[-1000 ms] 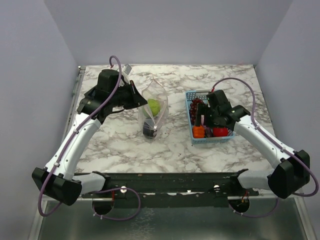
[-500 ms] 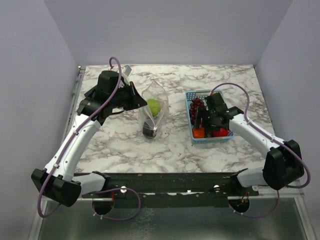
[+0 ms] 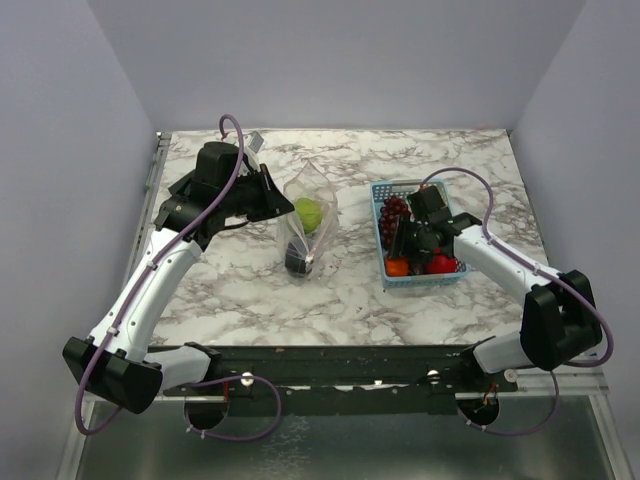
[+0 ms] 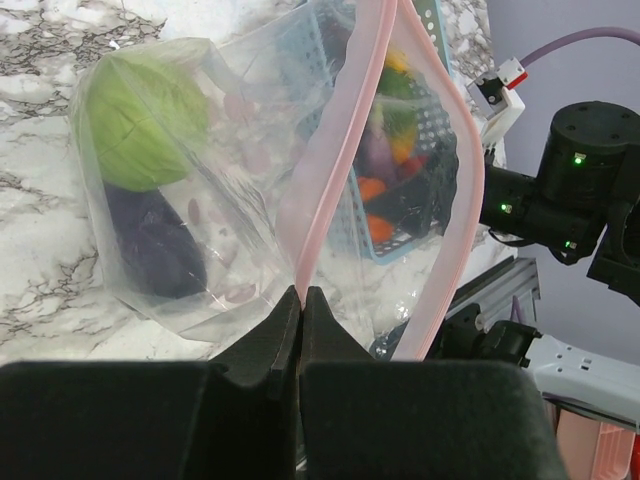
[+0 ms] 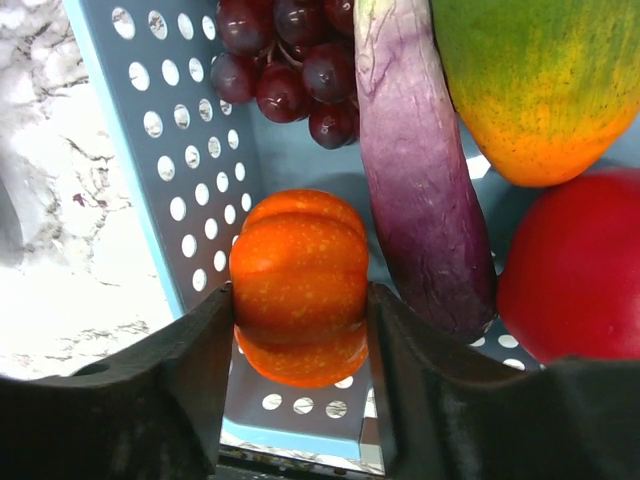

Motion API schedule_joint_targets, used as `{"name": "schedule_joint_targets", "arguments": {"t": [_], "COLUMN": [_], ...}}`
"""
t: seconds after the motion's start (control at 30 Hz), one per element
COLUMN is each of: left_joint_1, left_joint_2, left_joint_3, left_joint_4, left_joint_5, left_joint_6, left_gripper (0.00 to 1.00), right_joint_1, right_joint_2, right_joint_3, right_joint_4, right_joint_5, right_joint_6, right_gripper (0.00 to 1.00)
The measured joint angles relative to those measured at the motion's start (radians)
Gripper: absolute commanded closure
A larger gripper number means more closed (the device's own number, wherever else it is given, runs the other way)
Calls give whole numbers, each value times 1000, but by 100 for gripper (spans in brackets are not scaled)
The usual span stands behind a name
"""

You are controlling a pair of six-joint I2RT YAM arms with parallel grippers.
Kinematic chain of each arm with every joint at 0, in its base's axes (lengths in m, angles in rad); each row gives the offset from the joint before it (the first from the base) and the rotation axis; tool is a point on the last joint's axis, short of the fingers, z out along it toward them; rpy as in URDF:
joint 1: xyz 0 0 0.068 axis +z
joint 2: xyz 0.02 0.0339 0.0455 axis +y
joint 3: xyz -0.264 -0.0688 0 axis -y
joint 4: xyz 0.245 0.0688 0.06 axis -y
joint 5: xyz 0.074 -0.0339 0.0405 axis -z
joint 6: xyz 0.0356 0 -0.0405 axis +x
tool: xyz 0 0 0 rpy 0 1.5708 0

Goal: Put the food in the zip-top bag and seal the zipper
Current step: Pick up the fake vegetable from the bin, then place the fake vegetable in the zipper food storage bag.

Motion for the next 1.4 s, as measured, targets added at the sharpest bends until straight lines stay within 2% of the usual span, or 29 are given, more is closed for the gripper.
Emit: {"name": "schedule_joint_targets", "arguments": {"t": [0.13, 0.4, 0.73, 1.03, 1.4], "left_joint_1": [0, 0, 0, 0, 0], "left_joint_2": [0, 0, 1, 8, 8], "left_joint_3": [0, 0, 0, 0, 0], "left_joint_4": [0, 0, 0, 0, 0], "left_joint_5": [0, -1, -2, -2, -2], "left_joint_6": [4, 12, 15, 15, 14], "left_gripper": [100, 100, 100, 100, 100], "right_joint_1": [-2, -3, -3, -3, 22], "right_joint_2": [-2, -59, -169, -226, -198], "right_joint_3": [0, 42, 224, 441, 658], "right_joint_4": [0, -48, -122, -158, -141], "right_joint_5": [0, 38, 46, -90, -307], "right_joint_6": [-1, -2, -26, -51, -48], "right_gripper": [72, 75, 77, 78, 82]}}
